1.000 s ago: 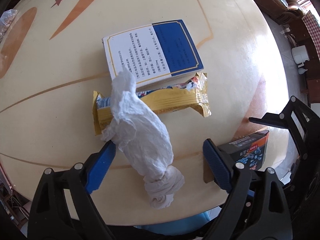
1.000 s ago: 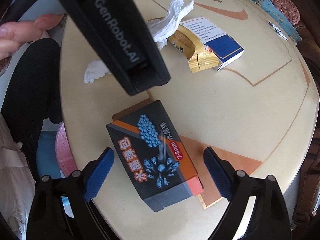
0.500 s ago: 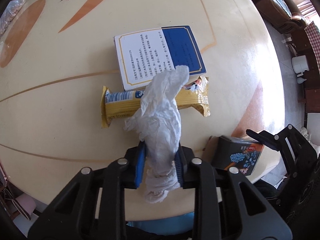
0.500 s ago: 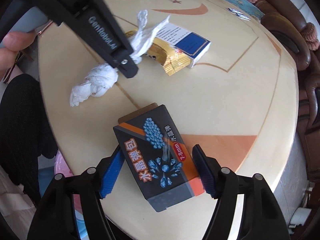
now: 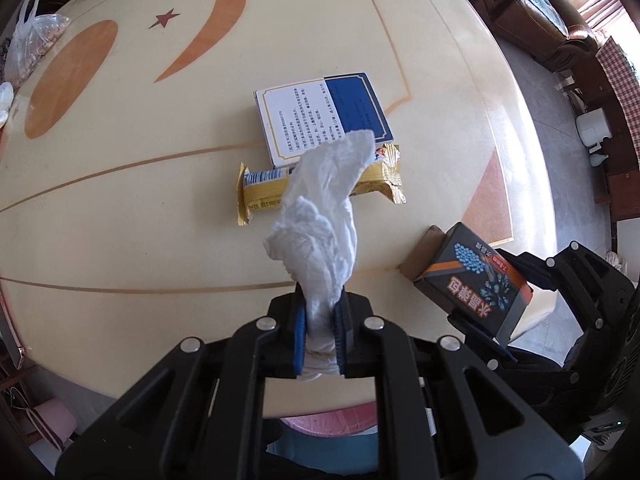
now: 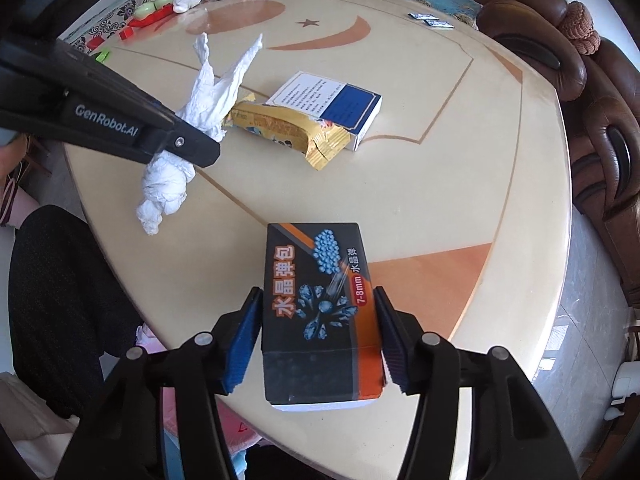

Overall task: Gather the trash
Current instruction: 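Carry the plastic bag with the left tool while the right tool carries the black box to the bin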

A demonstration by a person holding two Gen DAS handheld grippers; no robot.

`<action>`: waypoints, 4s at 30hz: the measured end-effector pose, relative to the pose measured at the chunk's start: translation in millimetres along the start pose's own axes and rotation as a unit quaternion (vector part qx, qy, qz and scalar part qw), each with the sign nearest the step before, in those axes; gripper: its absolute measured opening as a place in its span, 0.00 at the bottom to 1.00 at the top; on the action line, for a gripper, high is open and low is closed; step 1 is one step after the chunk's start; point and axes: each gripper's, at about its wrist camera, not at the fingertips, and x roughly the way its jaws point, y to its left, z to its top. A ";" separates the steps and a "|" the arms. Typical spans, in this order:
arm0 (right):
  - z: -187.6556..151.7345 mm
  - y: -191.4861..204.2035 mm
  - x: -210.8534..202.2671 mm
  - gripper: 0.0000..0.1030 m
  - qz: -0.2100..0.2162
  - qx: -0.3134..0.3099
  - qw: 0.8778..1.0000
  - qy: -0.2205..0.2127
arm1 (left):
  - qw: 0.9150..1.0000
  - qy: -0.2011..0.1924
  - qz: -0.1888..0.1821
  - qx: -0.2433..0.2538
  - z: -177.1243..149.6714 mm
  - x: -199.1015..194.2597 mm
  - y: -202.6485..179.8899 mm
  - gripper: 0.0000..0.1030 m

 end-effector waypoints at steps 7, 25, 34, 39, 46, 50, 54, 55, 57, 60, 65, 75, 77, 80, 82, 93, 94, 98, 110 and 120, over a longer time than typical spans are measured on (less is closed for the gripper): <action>-0.2 5.2 -20.3 0.52 -0.021 0.008 1.000 -0.016 | 1.000 -0.026 0.006 0.012 -21.3 -9.9 -11.9 0.12; -15.9 42.4 -110.9 0.52 -0.055 0.005 0.995 -0.088 | 0.995 -0.078 0.025 0.064 -74.0 -62.0 -31.7 0.12; -42.3 77.2 -146.9 0.52 -0.066 0.005 0.992 -0.109 | 0.990 -0.101 0.033 0.095 -120.0 -83.0 -42.8 0.12; -59.5 95.3 -159.6 0.52 -0.070 0.006 0.991 -0.114 | 0.988 -0.105 0.035 0.105 -140.6 -83.2 -45.5 0.12; -81.9 123.4 -164.4 0.52 -0.072 0.000 0.991 -0.113 | 0.986 -0.106 0.046 0.123 -170.5 -75.1 -49.2 0.12; -93.9 138.5 -160.9 0.52 -0.067 -0.006 0.992 -0.108 | 0.984 -0.104 0.047 0.135 -188.2 -68.9 -52.6 0.12; -104.7 149.6 -154.6 0.52 -0.061 -0.009 0.993 -0.100 | 0.983 -0.103 0.051 0.147 -203.0 -63.3 -56.2 0.12; -107.0 151.8 -153.0 0.52 -0.059 -0.010 0.993 -0.098 | 0.982 -0.102 0.051 0.150 -205.8 -61.9 -57.0 0.12; -111.1 155.8 -150.2 0.52 -0.058 -0.012 0.994 -0.093 | 0.982 -0.100 0.050 0.152 -210.4 -59.4 -58.3 0.12; -116.2 159.4 -148.1 0.52 -0.053 -0.010 0.995 -0.090 | 0.981 -0.101 0.051 0.159 -215.6 -56.8 -60.6 0.12; -122.6 163.0 -144.7 0.52 -0.052 -0.006 0.995 -0.087 | 0.980 -0.097 0.049 0.166 -221.8 -49.1 -63.4 0.12; -139.2 167.8 -121.3 0.52 -0.043 0.002 0.997 -0.066 | 0.980 -0.080 0.040 0.176 -231.3 -22.9 -66.6 0.12; -143.1 166.9 -113.2 0.52 -0.037 0.006 0.998 -0.058 | 0.981 -0.074 0.039 0.175 -231.5 -15.2 -66.7 0.12; -148.7 165.5 -100.1 0.52 -0.031 0.012 0.998 -0.048 | 0.982 -0.062 0.034 0.173 -231.7 -2.1 -64.9 0.12; -151.5 163.5 -91.6 0.52 -0.028 0.016 0.999 -0.042 | 0.983 -0.054 0.034 0.173 -231.5 7.6 -64.2 0.12; -163.3 149.6 -45.2 0.52 -0.017 0.028 0.999 -0.014 | 0.984 -0.015 0.030 0.173 -223.3 60.0 -63.7 0.12; -164.7 148.2 -40.2 0.52 -0.016 0.030 0.999 -0.010 | 0.985 -0.010 0.029 0.172 -222.4 65.7 -63.1 0.12; -166.3 143.5 -19.3 0.52 -0.015 0.034 0.999 0.005 | 0.985 0.010 0.034 0.171 -220.3 89.1 -60.5 0.12; -178.3 146.8 50.1 0.52 -0.006 0.021 0.998 0.051 | 0.985 0.066 0.013 0.160 -216.1 154.5 -56.0 0.12; -182.0 150.3 99.2 0.52 0.017 0.026 0.996 0.085 | 0.983 0.111 0.021 0.145 -215.3 194.3 -48.0 0.12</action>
